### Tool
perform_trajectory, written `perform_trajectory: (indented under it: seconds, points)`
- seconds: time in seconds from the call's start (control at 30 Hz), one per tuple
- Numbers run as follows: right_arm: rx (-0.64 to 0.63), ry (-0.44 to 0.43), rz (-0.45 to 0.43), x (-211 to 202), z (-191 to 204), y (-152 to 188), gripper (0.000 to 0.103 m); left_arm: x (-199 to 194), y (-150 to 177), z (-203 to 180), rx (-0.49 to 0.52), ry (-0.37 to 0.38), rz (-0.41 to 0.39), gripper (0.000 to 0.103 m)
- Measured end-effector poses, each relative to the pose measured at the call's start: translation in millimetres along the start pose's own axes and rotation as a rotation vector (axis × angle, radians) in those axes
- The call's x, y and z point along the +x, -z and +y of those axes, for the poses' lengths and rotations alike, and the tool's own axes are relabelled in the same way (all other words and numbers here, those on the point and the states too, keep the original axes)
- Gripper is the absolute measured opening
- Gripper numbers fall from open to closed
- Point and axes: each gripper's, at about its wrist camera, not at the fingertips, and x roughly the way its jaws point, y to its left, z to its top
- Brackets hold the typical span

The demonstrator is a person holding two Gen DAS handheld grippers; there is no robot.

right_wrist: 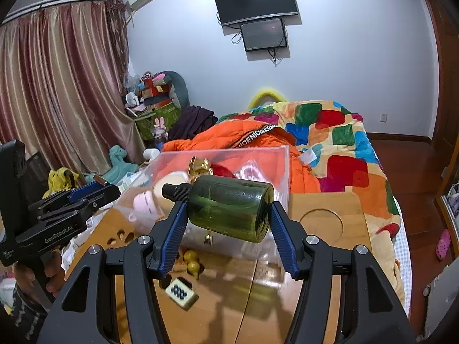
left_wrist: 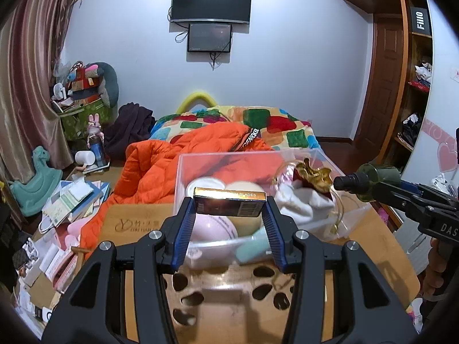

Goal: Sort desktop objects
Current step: 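Carry the blade pack with left while right carries the green bottle over the box, then release the blade pack into the box with left while right releases the bottle inside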

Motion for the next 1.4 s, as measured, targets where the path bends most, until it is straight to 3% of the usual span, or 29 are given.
perform_trajectory:
  seconds: [0.43,0.73,0.87,1.17,1.23,1.4]
  points:
    - [0.012,0.008,0.064,49.5,-5.8,-6.1,0.054,45.0,11.4,15.7,-0.03,-0.003,0.098,0.047]
    - [-0.018,0.008,0.122,72.3,-3.1,2.3,0.054,54.4,15.7,12.8,-0.018,-0.005,0.114,0.047]
    - [-0.049,0.027,0.128,72.8,1.2,4.0,0.055,53.7,15.2,8.4,0.002,-0.005,0.117,0.052]
    - [-0.056,0.057,0.14,66.9,4.1,4.9,0.064,43.6,15.1,5.5,0.011,-0.004,0.106,0.066]
    - [-0.056,0.08,0.132,63.2,4.6,5.3,0.072,40.5,15.4,6.1,0.006,-0.002,0.102,0.066]
    - [-0.045,0.074,0.122,54.2,4.9,6.1,0.076,30.7,15.1,7.5,-0.001,0.002,0.092,0.067]
